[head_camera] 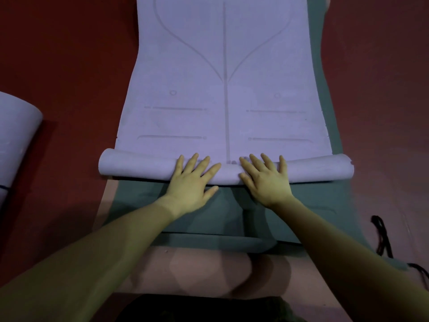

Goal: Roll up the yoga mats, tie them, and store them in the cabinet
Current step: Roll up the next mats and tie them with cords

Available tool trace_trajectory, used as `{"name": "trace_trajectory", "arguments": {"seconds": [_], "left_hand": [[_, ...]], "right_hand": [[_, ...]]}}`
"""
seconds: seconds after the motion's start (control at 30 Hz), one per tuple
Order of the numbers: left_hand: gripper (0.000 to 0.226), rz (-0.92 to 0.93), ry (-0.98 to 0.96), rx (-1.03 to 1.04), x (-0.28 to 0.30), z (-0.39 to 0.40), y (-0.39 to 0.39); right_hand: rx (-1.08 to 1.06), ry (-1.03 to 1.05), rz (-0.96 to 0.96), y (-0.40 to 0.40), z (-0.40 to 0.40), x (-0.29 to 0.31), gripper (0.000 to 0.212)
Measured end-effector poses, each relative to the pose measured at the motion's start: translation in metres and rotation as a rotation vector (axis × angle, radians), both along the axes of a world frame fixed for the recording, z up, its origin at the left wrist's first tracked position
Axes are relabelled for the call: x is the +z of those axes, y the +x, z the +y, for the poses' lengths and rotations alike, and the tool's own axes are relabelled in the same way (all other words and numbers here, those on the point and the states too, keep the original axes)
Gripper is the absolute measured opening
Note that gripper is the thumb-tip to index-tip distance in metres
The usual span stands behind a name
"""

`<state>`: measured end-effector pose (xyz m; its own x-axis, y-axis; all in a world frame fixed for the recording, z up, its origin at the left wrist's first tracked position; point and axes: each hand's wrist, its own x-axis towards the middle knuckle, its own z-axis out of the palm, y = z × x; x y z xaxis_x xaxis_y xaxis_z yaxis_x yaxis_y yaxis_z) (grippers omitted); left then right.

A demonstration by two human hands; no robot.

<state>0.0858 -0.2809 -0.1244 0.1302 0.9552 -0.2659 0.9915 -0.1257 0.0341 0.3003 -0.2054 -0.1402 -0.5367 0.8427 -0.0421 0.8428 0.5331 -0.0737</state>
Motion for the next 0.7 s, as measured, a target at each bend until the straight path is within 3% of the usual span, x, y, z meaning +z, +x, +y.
{"name": "trace_trajectory", "arguments": {"seconds": [0.13, 0.27, 0.43, 0.53, 0.6, 0.7], "left_hand": [[0.086, 0.044, -0.019, -0.055, -0.003, 0.014, -0.008], [0.069, 0.058, -0.053, -0.085, 0.0, 0.034, -0.014], [0.066, 0.087, -0.061, -0.039, 0.011, 0.042, -0.01], [0.055, 0.04, 0.142, 0.051, 0.012, 0.027, 0.004], [0.055, 0.043, 0.177, 0.089, 0.009, 0.019, 0.009], [0.061, 0.041, 0.041, 0.127, 0.006, 0.029, 0.007]], "right_hand": [[0.0, 0.162, 0.084, -0.001, -0.006, -0.004, 0.047], [0.037, 0.304, 0.146, 0.011, -0.02, -0.014, 0.044], [0.04, 0.167, 0.078, 0.009, -0.001, -0.01, 0.054], [0.026, 0.068, 0.07, 0.002, 0.018, -0.003, 0.059], [0.029, 0.032, 0.064, -0.004, 0.029, 0.0, 0.06], [0.021, -0.024, 0.052, -0.01, 0.038, 0.006, 0.067]]}}
